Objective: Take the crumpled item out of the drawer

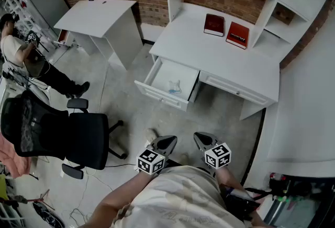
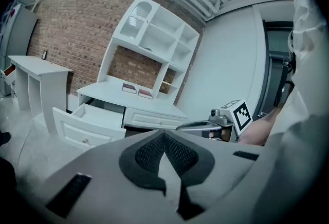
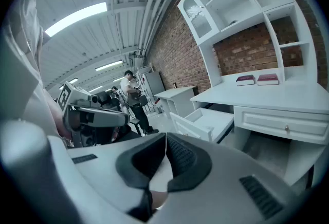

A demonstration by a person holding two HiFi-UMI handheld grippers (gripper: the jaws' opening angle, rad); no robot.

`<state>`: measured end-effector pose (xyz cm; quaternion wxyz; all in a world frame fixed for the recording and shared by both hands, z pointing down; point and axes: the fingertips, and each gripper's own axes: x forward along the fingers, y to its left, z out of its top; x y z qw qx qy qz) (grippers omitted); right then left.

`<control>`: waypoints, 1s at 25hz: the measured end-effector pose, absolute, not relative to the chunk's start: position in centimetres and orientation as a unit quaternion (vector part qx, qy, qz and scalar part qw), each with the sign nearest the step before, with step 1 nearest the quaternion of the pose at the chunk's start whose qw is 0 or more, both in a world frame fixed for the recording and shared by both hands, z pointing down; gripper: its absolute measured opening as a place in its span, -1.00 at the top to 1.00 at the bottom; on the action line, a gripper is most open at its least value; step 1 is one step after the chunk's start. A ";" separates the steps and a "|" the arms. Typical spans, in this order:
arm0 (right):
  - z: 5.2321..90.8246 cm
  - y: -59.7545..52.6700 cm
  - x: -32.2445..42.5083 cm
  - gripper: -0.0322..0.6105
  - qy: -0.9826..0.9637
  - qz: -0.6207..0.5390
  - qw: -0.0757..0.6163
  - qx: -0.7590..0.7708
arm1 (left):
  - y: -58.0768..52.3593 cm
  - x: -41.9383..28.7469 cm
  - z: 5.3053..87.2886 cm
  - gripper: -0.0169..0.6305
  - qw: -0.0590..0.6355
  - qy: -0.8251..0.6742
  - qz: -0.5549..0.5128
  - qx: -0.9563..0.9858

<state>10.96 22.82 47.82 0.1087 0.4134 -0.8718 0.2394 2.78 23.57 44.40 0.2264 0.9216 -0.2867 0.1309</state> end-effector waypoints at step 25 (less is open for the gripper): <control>47.6 23.0 9.1 0.82 -0.877 0.224 0.125 0.406 | 25.0 -0.2 43.6 0.89 0.215 -0.318 0.126 0.915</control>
